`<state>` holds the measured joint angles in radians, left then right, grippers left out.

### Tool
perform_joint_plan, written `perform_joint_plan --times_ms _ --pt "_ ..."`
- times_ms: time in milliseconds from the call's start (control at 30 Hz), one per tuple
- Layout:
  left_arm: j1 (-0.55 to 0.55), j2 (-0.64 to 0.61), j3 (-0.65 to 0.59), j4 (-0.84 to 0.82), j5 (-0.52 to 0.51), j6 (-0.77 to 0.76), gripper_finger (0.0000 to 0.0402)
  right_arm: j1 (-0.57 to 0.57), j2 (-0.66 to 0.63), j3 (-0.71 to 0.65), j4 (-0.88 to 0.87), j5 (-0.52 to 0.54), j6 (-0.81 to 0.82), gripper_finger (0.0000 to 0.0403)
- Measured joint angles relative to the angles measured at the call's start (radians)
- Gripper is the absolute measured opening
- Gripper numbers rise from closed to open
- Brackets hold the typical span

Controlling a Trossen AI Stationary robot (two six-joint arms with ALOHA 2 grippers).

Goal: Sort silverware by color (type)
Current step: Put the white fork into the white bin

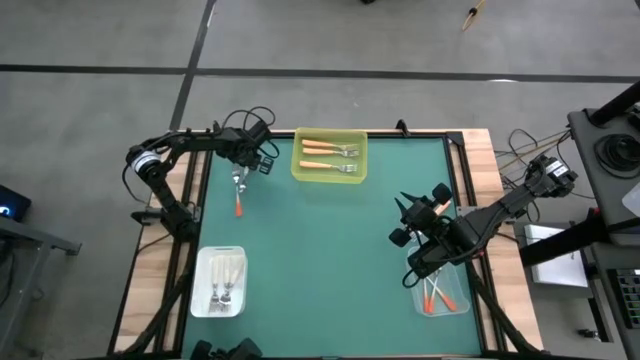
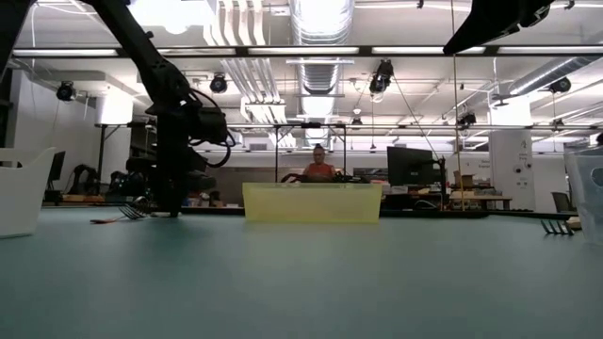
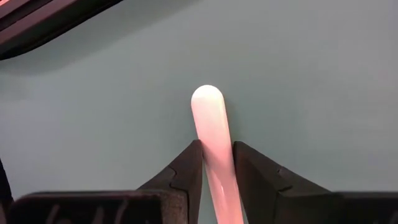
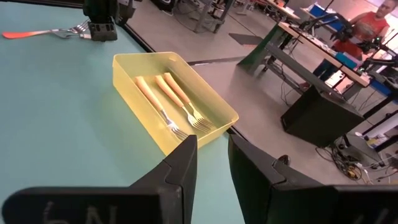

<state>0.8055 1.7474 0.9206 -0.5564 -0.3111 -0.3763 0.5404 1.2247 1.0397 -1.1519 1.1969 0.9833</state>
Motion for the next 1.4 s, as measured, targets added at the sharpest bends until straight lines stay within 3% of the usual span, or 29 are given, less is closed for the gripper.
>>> perform_joint_plan --times_ms 367,667,1033,1400 --pt "-0.02 0.001 -0.001 0.005 -0.037 -0.01 0.003 0.0 0.0 0.0 -0.003 0.0 0.0 0.0082" --pt "-0.04 -0.018 0.002 -0.012 -0.065 -0.009 0.0023 0.0 0.0 0.0 -0.004 0.0 0.0 0.0082" --pt "-0.052 -0.085 -0.003 -0.047 0.045 0.025 0.0012 0.0 0.0 0.0 -0.011 -0.022 0.004 0.0082" --pt "-0.104 -0.108 -0.002 -0.053 0.037 0.035 0.0 0.0 0.0 0.0 -0.014 -0.023 0.004 0.0082"
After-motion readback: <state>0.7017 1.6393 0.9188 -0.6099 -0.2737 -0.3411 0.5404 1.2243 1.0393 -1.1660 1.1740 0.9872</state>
